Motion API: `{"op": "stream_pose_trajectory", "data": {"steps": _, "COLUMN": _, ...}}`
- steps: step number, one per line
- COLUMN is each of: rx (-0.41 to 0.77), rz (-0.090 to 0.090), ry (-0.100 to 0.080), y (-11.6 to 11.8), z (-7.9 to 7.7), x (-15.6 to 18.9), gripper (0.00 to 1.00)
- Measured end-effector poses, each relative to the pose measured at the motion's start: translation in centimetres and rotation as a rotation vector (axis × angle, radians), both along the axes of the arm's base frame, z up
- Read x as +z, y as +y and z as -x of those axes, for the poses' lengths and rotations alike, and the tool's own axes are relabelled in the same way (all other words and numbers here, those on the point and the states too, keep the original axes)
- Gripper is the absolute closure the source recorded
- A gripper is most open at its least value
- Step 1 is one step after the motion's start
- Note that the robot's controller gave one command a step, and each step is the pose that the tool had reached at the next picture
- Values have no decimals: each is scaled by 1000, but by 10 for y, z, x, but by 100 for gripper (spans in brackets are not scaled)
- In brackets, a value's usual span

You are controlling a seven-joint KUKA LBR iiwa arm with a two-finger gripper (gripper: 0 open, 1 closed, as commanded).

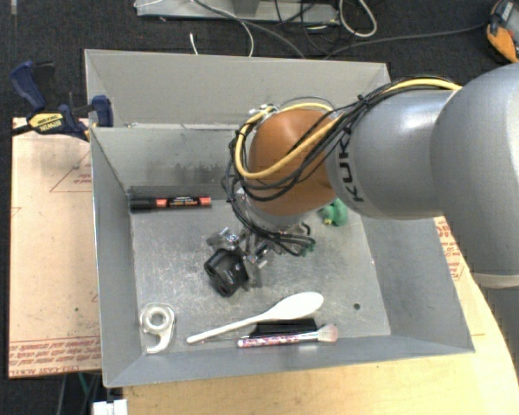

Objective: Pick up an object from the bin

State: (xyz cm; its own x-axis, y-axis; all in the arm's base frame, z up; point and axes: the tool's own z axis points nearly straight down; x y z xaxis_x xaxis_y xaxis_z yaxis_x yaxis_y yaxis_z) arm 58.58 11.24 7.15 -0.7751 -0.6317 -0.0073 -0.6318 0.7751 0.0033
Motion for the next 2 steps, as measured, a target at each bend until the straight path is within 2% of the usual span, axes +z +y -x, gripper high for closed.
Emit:
{"op": "stream_pose_trajectory", "data": {"steps": 1, "rx": -1, "rz": -1, "ry": 0, "y": 0, "z": 1, "x": 9, "gripper": 100}}
{"op": "stream_pose_trajectory", "data": {"steps": 2, "rx": -2, "rz": -1, "ry": 7, "y": 1, "z": 3, "x": 37, "gripper": 100}}
